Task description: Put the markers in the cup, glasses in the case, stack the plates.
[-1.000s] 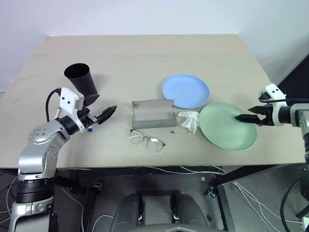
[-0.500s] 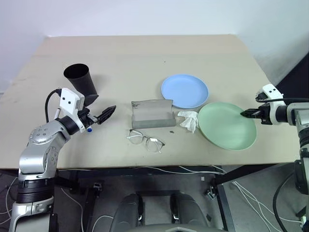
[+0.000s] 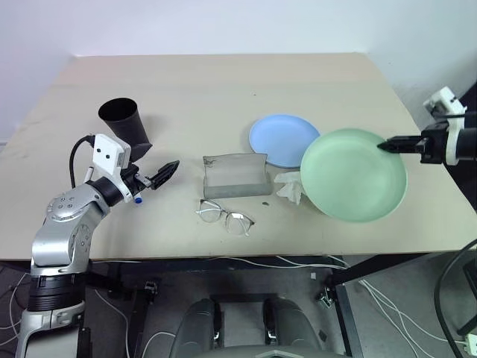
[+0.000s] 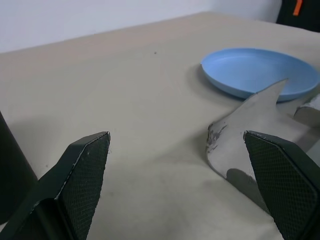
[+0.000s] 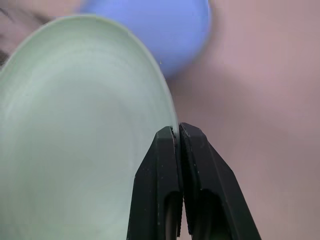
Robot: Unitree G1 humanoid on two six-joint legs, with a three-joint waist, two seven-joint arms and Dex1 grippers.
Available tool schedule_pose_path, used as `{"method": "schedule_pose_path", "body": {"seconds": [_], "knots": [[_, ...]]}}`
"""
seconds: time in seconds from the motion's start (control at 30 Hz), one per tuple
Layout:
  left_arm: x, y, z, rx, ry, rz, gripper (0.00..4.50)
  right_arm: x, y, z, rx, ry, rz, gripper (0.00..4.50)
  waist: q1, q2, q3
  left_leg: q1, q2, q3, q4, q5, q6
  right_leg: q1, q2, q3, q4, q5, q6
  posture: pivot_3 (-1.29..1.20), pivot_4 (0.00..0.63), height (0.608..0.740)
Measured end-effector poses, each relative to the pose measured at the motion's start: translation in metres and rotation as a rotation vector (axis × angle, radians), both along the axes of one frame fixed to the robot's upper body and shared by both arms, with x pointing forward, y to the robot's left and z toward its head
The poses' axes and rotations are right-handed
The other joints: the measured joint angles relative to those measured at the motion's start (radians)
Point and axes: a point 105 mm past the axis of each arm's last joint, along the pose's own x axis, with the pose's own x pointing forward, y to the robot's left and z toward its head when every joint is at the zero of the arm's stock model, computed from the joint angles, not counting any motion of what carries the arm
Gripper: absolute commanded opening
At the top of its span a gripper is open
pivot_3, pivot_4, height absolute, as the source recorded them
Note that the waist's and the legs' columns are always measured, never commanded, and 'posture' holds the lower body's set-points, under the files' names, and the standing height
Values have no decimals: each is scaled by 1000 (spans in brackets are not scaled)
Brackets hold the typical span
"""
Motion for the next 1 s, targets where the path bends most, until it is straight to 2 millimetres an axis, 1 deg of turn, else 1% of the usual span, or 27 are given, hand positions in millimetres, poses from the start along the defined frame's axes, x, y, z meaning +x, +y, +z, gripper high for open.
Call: {"method": "schedule_pose_path", "body": {"seconds": [0.13,0.23,0.3,0.37,0.43,0.47,0.53,0.67,0.83,0.93,1.0], "knots": [[0,1,0,-3,-2,6,4500,23,17,24,126,-88,-50,15,-4,0,0,0,0,1,0,0,0,-1,-1,2,0,0,-1,0,150,740],[0,2,0,-5,-3,17,4500,48,25,43,165,-183,-166,15,-4,0,0,-2,0,2,-2,0,-1,-4,-1,2,0,1,-1,0,150,740],[0,3,0,-6,-4,24,4500,62,29,47,177,-216,-254,15,-3,0,0,-4,0,2,-3,1,-2,-7,-2,3,0,1,-1,0,150,740],[-1,5,0,-6,-4,32,4500,71,29,43,184,-214,-339,15,0,0,0,-9,-1,2,-3,1,-2,-11,-2,2,0,1,-1,0,150,740],[-2,5,-1,-7,-4,40,4500,79,31,29,187,-178,-419,15,2,0,0,-16,-1,1,-2,2,-3,-17,-2,2,0,1,-1,0,150,740],[-2,6,-1,-7,-5,44,4500,82,32,22,189,-159,-451,15,2,0,0,-18,-2,2,-2,4,-6,-18,-3,2,0,1,-1,0,150,740],[-3,6,-1,-6,-5,51,4500,88,38,9,192,-130,-504,15,1,0,0,-18,-2,3,-2,4,-6,-19,-3,2,0,1,-1,0,150,740],[-5,7,-3,-5,-3,61,4500,98,57,-8,163,-98,-541,15,-3,0,0,-18,-2,3,-2,3,-4,-19,-2,1,2,1,-1,0,150,740],[-9,7,-2,-2,-10,70,4500,104,77,-20,152,-73,-545,15,-3,0,0,-17,-1,2,1,2,-2,-18,2,1,4,2,1,0,150,740],[-10,8,-3,-2,-10,84,4500,104,84,-34,118,-34,-546,15,-2,0,0,-17,0,1,4,2,-2,-17,2,1,5,3,1,0,150,740],[-11,11,-5,-3,-5,100,4500,102,85,-42,108,-3,-546,15,-3,0,0,-18,0,1,5,2,-2,-17,2,1,5,3,1,0,150,740]]}}
